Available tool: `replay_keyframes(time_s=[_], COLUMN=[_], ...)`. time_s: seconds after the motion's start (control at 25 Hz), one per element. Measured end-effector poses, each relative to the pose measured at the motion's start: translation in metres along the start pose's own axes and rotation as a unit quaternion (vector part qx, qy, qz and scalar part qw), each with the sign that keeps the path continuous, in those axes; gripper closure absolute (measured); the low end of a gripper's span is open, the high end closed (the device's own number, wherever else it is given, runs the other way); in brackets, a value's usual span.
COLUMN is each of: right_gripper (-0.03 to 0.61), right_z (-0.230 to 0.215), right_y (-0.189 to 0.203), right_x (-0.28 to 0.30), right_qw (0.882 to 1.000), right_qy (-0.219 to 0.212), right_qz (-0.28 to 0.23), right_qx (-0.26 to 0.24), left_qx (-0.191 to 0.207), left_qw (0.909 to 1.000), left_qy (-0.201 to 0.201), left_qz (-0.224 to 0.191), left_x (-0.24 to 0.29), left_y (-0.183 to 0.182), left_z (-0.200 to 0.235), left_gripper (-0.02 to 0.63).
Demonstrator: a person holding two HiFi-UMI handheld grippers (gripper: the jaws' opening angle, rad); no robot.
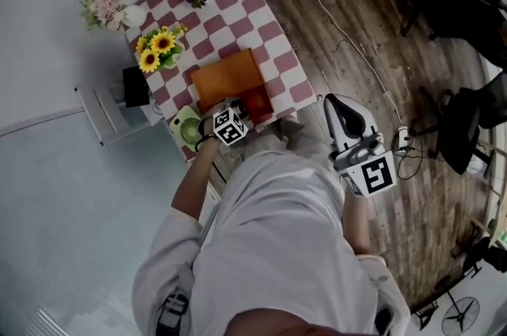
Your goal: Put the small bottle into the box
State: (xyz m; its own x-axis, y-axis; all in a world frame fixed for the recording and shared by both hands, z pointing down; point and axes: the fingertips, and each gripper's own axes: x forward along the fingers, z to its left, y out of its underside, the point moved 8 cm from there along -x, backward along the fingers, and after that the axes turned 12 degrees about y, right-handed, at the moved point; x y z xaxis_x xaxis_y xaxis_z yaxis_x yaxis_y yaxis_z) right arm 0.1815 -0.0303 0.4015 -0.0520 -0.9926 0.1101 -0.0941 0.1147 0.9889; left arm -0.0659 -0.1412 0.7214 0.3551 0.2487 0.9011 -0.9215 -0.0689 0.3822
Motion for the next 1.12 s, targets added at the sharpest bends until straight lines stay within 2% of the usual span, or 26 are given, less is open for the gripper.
replay_keyframes(time_s=[0.28, 0.4, 0.6, 1.12], right_gripper=[0.575, 0.575, 0.575, 0.575], right_z=[-0.005, -0.006, -0.009, -0.005], right_y=[0.009, 0.012, 0.011, 0.013], right_x=[-0.022, -0.025, -0.028, -0.025], right_qw=[1.000, 0.999, 0.999, 0.999], right_qy=[0.026, 0.033, 0.043, 0.047], right_qz=[0.012, 0.014, 0.012, 0.014], right_qx=[0.008, 0.014, 0.018, 0.014], left_qx=[0.030, 0.035, 0.027, 0.012], left_qw=[0.9951, 0.9921, 0.9892, 0.9850], left_qy=[-0.001, 0.003, -0.001, -0.005], left_qz=[0.094, 0.121, 0.144, 0.172], left_x=[0.041, 0.052, 0.062, 0.068], left_y=[0.002, 0.001, -0.002, -0.003], left_z=[0.008, 0.008, 0.008, 0.010], left_gripper=[0.394, 0.394, 0.395, 0.393])
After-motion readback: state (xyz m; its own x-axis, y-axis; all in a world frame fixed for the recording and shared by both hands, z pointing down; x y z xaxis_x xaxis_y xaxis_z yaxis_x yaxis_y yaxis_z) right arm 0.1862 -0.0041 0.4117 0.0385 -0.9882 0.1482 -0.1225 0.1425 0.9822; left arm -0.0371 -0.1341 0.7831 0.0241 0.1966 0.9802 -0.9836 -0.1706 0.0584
